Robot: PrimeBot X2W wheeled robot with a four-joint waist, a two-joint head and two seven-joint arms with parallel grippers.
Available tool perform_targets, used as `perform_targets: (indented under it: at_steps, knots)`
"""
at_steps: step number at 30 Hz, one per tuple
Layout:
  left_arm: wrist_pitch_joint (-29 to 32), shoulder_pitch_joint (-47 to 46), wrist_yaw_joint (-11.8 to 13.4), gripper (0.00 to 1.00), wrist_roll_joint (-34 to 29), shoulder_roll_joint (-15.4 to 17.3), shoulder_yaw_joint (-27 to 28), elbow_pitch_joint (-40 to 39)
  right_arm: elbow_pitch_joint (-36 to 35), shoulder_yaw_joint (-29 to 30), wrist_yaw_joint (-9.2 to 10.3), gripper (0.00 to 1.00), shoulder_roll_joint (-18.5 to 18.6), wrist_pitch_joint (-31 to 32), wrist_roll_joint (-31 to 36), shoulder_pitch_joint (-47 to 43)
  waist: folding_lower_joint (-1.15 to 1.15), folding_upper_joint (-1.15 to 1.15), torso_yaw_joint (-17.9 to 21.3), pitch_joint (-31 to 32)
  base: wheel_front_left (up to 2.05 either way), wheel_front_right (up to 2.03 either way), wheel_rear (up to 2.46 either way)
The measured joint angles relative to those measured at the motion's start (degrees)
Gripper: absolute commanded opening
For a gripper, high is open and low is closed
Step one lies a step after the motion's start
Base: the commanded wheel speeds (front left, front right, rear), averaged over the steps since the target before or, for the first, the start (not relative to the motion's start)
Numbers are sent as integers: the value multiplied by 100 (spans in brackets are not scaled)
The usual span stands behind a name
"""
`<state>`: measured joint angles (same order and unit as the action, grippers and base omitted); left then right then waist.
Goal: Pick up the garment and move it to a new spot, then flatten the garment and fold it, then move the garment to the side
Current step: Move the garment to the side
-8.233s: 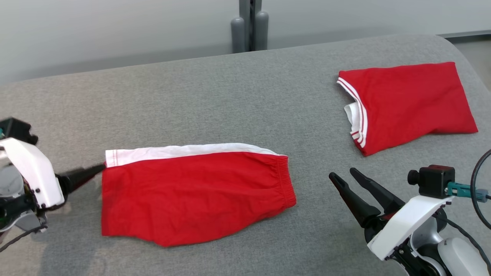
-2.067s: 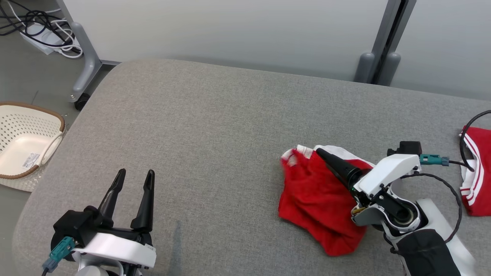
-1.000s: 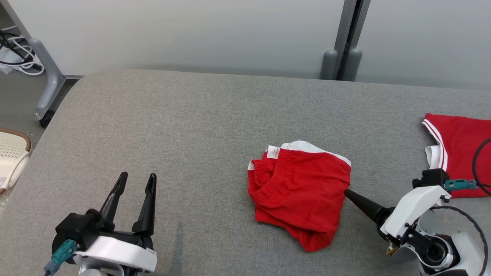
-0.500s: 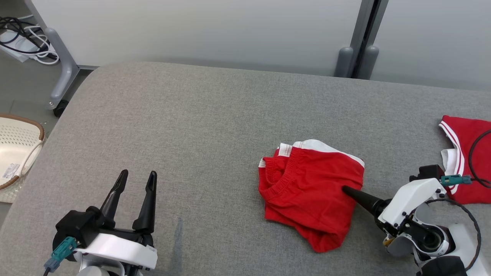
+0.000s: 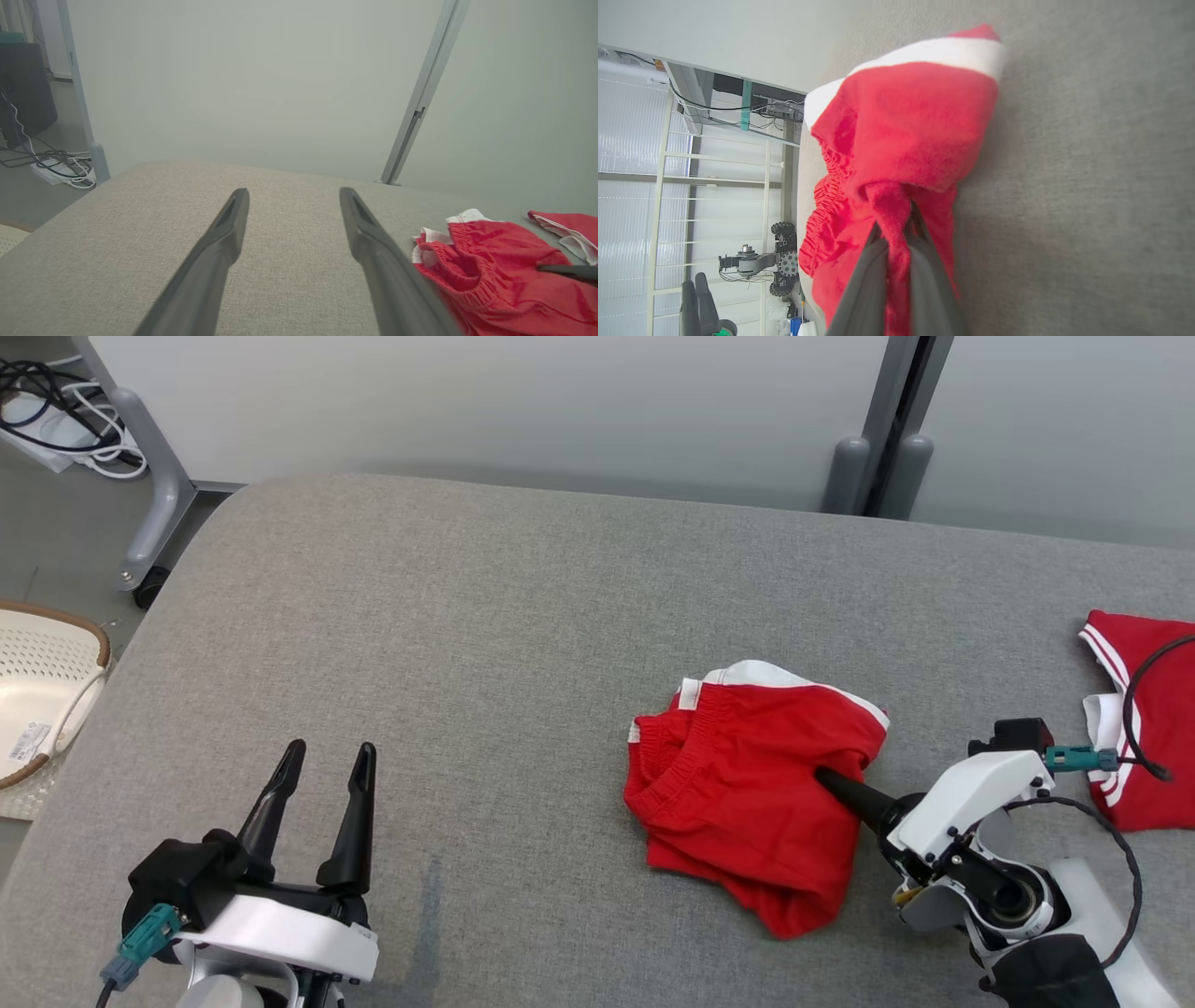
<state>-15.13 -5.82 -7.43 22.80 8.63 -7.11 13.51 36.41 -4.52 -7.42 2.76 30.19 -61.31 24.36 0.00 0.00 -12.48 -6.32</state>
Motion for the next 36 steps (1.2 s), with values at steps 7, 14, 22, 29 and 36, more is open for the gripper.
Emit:
perform_targets:
  at_steps: [7, 14, 22, 29, 36]
  knots:
    - [0, 4, 0, 100, -3, -8, 33, 12, -567, -269, 0, 0, 231, -170, 42, 2, 0, 0, 205, 101, 0, 0, 0]
    - [1, 28, 0, 100, -12, -4, -3, -35, -1135, -606, 0, 0, 770, -122, 129, -21, 0, 0, 477, 157, 0, 0, 0]
    - [0, -25, 0, 100, -12, 44, -115, -104, -1596, -1266, 0, 0, 1410, -292, 363, 493, 0, 0, 948, 59, 0, 0, 0]
    - [0, -209, 0, 100, -1, 148, -209, -163, -1273, -1958, 0, 0, 1909, -328, 466, 1160, 0, 0, 1322, -196, 0, 0, 0]
    - [1, -380, 0, 100, 30, 327, -309, -191, -893, -2379, 0, 0, 2290, -454, 443, 1872, 0, 0, 1551, -597, 0, 0, 0]
